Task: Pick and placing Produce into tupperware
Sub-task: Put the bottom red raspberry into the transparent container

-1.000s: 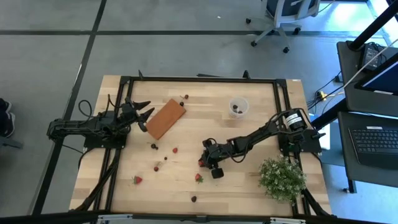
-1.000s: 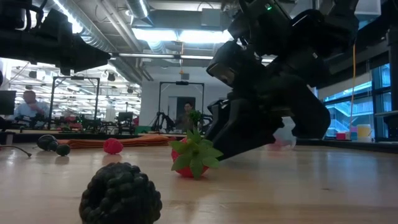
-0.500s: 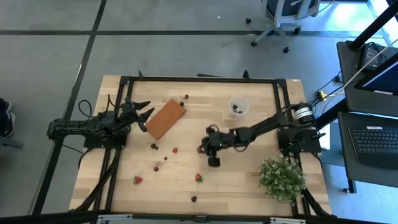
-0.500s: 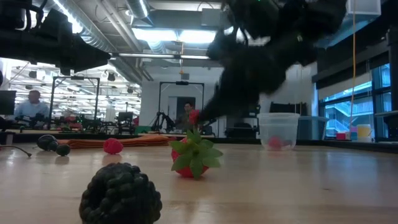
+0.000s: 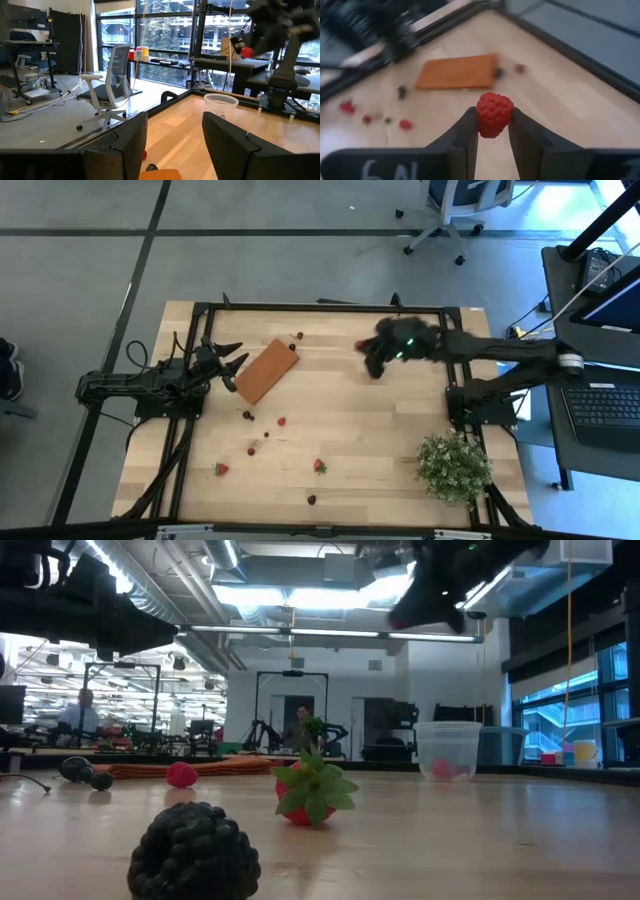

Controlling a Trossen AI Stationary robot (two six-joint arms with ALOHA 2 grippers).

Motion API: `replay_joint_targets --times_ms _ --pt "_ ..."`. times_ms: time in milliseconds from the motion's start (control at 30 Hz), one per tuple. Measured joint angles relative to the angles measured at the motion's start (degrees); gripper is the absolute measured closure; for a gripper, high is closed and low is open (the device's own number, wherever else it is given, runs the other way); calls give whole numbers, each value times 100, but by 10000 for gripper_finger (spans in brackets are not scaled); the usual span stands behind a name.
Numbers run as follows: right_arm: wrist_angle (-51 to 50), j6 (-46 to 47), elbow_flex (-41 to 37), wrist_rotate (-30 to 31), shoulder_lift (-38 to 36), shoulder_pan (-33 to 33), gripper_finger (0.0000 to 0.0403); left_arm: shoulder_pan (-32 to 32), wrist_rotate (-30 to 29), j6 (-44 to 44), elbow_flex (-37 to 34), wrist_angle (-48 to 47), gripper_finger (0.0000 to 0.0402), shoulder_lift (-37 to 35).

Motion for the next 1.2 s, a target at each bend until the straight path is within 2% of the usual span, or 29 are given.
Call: replay_joint_targets --times_ms 100,200,500,733,1200 --pt "-934 214 361 1 -285 -347 307 0 0 6 0 -2 217 -1" --pt "-1915 150 843 -28 -260 -616 307 0 0 8 2 -1 217 1" --pt "-4277 86 2110 -30 828 -1334 307 2 -2 10 0 0 217 0" --pt "-4433 -383 2239 -545 1834 -1631 307 2 -2 6 0 0 217 0" --pt "-4454 -666 2239 -547 3298 -1663 308 2 -2 2 1 -1 217 1"
